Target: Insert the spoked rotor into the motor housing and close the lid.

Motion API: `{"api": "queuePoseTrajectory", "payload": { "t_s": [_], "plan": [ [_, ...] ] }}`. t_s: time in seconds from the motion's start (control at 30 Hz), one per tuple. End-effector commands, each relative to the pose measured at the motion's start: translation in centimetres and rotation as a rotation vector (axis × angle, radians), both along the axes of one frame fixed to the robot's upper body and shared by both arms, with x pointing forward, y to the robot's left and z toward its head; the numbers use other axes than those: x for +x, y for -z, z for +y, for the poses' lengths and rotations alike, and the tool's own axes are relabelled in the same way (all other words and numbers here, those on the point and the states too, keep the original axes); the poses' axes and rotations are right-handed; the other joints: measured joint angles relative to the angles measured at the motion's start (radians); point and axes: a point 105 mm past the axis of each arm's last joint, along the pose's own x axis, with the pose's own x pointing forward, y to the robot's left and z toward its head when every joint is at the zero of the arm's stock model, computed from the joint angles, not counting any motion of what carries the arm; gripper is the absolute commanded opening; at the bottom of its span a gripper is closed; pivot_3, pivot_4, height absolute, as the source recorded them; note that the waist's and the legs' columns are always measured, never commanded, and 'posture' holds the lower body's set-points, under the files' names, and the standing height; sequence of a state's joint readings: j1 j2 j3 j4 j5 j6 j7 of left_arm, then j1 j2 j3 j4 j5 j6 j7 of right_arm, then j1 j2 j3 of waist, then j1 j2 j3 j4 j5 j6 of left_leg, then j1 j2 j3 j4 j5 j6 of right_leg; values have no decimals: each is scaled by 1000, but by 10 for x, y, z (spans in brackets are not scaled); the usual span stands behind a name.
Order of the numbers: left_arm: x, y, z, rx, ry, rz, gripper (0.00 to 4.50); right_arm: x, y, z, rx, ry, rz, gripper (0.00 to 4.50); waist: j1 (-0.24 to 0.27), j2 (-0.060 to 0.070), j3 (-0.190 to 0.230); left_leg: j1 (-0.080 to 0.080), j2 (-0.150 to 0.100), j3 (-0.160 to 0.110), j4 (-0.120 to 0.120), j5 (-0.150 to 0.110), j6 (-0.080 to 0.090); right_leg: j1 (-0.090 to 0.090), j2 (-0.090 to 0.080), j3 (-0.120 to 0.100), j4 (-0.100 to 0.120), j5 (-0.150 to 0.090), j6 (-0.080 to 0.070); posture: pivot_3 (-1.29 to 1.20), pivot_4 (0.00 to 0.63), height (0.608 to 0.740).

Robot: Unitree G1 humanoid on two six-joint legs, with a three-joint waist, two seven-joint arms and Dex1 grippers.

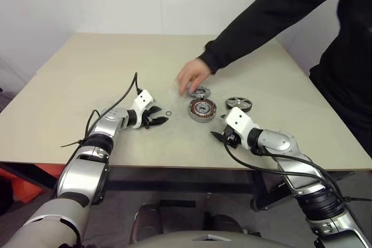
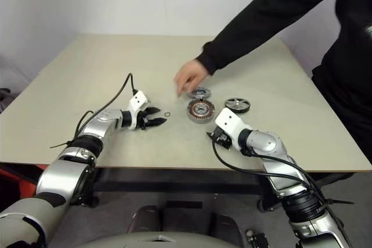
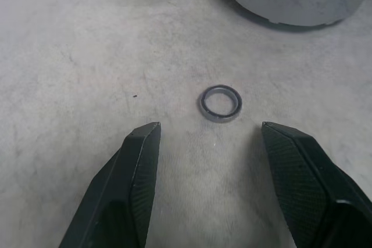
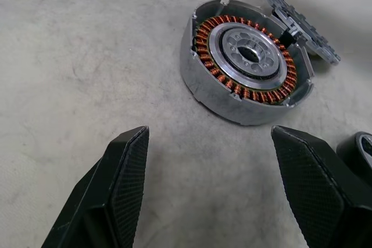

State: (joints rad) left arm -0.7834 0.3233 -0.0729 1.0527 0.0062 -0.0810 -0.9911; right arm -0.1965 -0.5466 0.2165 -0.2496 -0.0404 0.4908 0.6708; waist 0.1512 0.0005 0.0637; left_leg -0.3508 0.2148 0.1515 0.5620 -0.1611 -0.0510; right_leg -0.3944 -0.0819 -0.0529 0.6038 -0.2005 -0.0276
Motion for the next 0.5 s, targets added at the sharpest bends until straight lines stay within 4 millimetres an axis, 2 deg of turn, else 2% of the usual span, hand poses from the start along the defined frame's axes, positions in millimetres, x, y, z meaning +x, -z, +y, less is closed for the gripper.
{"api": "queuePoseTrajectory", "payload": {
  "t_s": [0.03, 0.5],
  "plan": [
    [5, -11, -10, 3, 23, -50, 2938, 2, -8, 2, 4, -7, -41, 3431, 0, 0, 0, 0, 0, 0, 0, 0, 0, 0, 0, 0, 0, 0, 0, 0, 0, 740],
    [4, -8, -10, 6, 22, -43, 2938, 3, -7, 1, -5, -5, -40, 3431, 0, 0, 0, 0, -1, 0, 0, 0, 0, 0, -1, 0, 0, 0, 0, 0, 0, 740]
  ]
}}
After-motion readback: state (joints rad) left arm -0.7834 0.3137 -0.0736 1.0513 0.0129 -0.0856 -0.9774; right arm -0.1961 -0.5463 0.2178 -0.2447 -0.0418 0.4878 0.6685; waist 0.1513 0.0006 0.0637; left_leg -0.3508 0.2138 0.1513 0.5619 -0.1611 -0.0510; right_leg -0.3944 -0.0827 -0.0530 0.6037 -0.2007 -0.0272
